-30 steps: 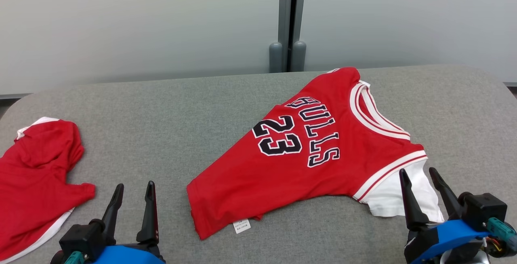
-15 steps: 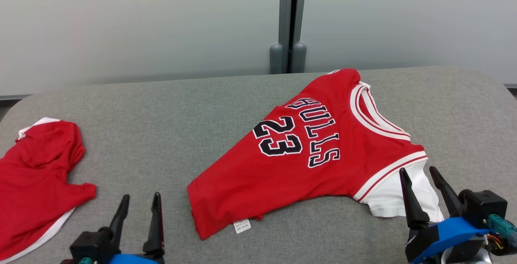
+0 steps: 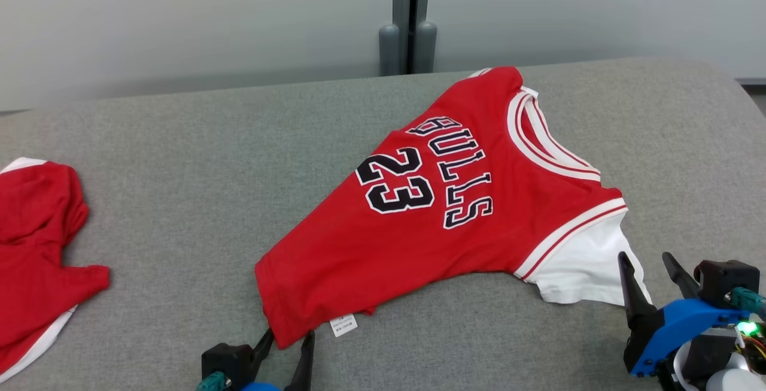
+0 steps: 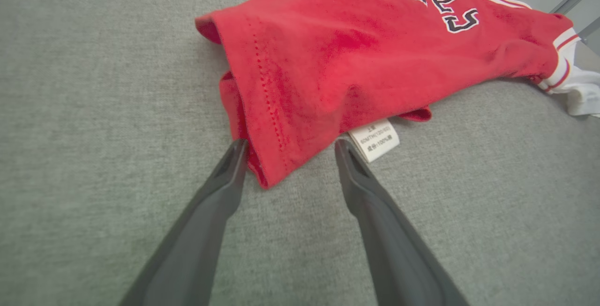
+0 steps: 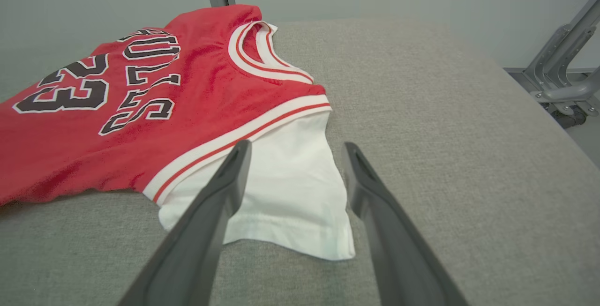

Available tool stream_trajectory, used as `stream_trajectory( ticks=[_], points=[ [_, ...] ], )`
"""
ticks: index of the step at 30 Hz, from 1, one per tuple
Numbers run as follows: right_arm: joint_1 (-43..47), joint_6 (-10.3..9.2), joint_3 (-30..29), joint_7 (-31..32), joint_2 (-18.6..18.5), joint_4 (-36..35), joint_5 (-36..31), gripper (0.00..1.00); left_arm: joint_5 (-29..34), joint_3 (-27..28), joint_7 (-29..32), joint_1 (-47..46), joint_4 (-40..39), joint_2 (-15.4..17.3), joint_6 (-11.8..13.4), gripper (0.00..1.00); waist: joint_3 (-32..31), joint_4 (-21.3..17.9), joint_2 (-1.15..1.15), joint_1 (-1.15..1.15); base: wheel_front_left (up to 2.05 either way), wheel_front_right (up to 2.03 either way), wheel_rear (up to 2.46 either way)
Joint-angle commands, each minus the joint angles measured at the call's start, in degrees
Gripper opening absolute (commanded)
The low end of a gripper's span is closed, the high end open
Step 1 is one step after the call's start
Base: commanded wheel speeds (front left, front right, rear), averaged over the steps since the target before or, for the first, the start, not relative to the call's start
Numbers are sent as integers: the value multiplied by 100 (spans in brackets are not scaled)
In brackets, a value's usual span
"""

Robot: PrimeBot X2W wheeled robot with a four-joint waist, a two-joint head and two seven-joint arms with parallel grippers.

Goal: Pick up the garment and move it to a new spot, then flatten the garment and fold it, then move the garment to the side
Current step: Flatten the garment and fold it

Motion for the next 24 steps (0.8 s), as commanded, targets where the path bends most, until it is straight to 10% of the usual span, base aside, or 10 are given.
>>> stream_trajectory(
  ticks=[1,10,13,14,17,19,23,24],
  points=[
    [-132,3,-70,77,-5,176,-81,100,-9,-38,27,-156,174,-22,-22,100,74,-16,0,0,0,0,0],
    [-609,2,-392,199,-7,1127,-234,100,-181,155,-144,-469,625,-197,4,100,362,-43,0,0,0,0,0],
    [-680,3,-428,234,-6,1358,-193,100,-237,172,-179,-505,688,-152,-64,50,421,-15,0,0,0,0,0],
    [-706,3,-432,215,-6,1426,-165,100,-248,178,-197,-505,703,-134,-77,50,432,-9,0,0,0,0,0],
    [-749,3,-446,171,-7,1567,-126,100,-288,223,-234,-449,691,-93,-86,98,445,14,0,0,0,0,0],
    [-755,3,-434,157,-6,1671,-107,100,-299,241,-235,-411,675,-48,-89,93,450,31,0,0,0,0,0],
    [-797,3,-402,213,-5,1930,-145,100,-353,242,-187,-404,734,-42,-103,7,455,36,0,0,0,0,0],
    [-801,3,-412,242,-3,2007,-185,100,-366,241,-174,-422,765,-56,-105,0,455,32,0,0,0,0,0]
  ],
)
